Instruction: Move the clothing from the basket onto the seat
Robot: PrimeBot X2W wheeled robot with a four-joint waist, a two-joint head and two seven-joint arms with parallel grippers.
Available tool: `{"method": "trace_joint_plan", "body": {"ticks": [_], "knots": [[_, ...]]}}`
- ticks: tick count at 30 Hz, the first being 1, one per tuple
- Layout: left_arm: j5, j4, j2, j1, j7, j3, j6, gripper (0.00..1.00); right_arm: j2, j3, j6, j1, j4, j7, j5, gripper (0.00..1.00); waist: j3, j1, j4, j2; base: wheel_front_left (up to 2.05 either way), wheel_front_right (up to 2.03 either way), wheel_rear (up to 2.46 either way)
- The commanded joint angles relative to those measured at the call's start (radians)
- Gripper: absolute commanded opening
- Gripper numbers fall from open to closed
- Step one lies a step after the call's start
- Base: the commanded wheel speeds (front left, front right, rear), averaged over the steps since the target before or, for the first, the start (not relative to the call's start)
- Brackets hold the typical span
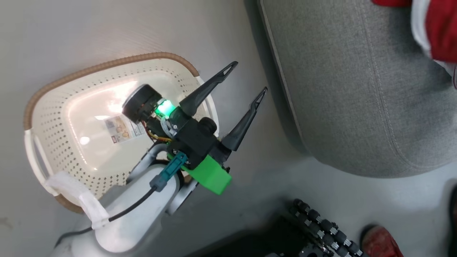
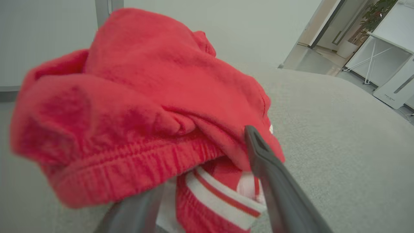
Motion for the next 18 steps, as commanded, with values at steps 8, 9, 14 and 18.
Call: {"method": "trace_joint_plan", "body": {"ticks": [8,9,14,18], "knots": [[-0.086,0.076,-0.061,0.143,-0.109,0.066,0.059,1.0,0.084,0.038,-0.001,0.268,-0.05,-0.002,-0.046,1.0,-0.309,-0.0002,0.12,-0.0001,0.0,0.0,0.0],[-0.091,0.079,-0.067,0.161,-0.113,0.077,0.069,1.0,0.089,0.054,-0.001,0.291,-0.055,-0.002,-0.052,1.0,-0.333,-0.0002,0.132,-0.0001,0.0,0.0,0.0],[-0.104,0.044,-0.106,0.276,-0.118,0.186,0.106,1.0,0.119,0.173,-0.001,0.387,-0.063,-0.002,-0.044,1.0,-0.459,-0.0002,0.201,-0.0001,0.0,0.0,0.0],[-0.089,0.006,-0.146,0.385,-0.117,0.297,0.105,1.0,0.115,0.28,-0.001,0.415,-0.05,-0.002,-0.037,1.0,-0.547,-0.0002,0.255,-0.0001,0.0,0.0,0.0]]}}
